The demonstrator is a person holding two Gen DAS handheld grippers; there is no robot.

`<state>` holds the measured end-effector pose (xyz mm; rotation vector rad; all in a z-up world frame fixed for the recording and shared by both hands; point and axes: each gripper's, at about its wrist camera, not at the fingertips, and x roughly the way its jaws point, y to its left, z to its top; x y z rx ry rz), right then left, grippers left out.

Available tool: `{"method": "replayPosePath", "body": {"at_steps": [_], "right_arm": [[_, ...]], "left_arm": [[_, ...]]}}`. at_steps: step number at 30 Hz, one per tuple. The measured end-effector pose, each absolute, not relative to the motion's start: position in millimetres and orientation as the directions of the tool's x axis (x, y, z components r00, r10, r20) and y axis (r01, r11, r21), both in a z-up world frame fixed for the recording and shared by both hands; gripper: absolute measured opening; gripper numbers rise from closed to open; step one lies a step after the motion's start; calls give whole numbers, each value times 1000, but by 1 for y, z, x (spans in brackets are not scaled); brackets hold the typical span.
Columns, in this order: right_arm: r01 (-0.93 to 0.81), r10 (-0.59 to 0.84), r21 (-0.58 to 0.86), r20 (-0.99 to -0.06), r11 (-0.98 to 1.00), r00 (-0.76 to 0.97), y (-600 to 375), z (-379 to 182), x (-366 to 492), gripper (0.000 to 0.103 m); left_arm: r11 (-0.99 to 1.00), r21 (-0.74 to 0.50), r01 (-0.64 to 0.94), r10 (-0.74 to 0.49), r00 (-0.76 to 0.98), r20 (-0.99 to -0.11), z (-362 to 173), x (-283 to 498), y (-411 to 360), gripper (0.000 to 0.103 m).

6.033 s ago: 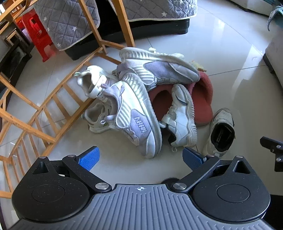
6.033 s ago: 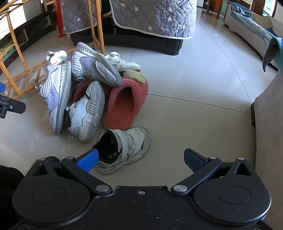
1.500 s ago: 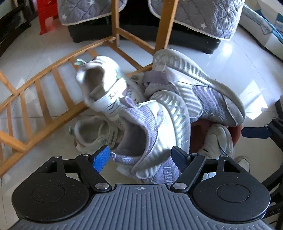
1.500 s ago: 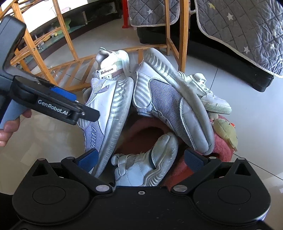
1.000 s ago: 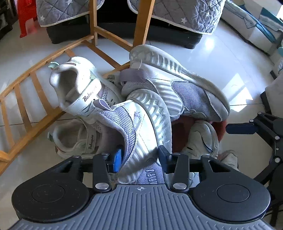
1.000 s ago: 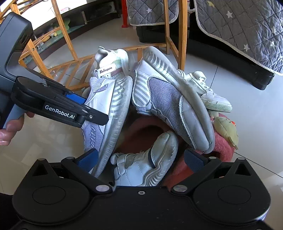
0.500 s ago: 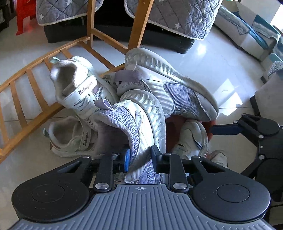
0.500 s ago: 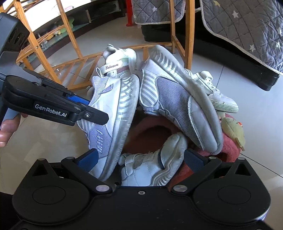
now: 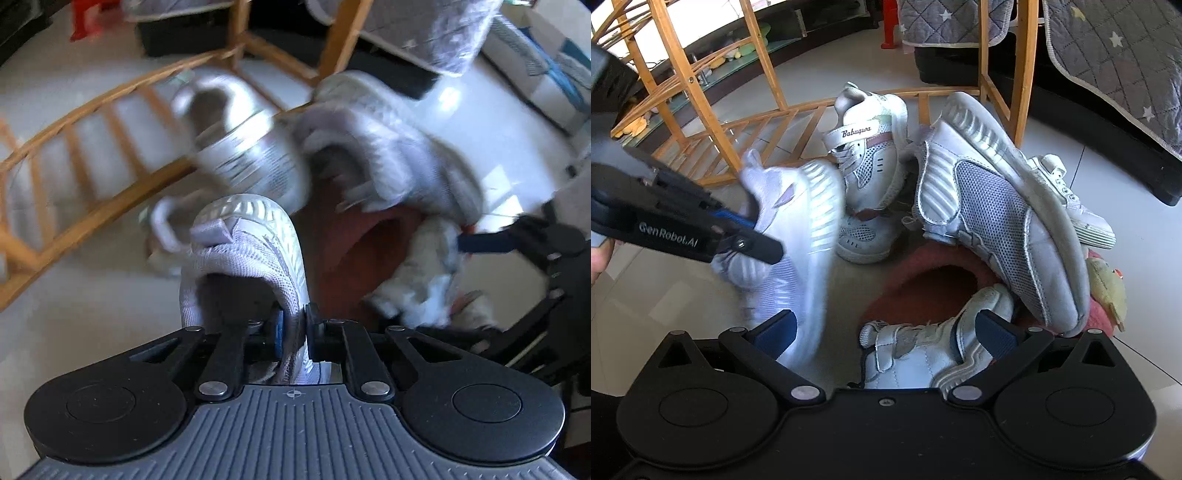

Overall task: Organize scattered shoes
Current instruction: 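Lift the sneaker out of the heap and lower it onto the floor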

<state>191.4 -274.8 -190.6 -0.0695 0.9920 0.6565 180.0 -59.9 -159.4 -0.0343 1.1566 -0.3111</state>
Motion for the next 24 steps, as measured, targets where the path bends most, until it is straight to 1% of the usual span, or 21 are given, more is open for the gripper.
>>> {"method": "replayPosePath", "body": {"at_steps": [13,19,24], "right_arm": [[-598,505,234,-795,766,337,-252,-193,199,103],[-616,513,237,-798,751,318,-245,-195,200,103],[-631,509,223,-800,743,317,-246,-187,199,103]], "left_arm": [[984,-154,87,-175,339,-924,-168,180,-10,12],[983,-155,102,-179,303,-936,-176,182,-12,12],[981,-156,115,-182,272,-945,-182,183,-14,12]]}}
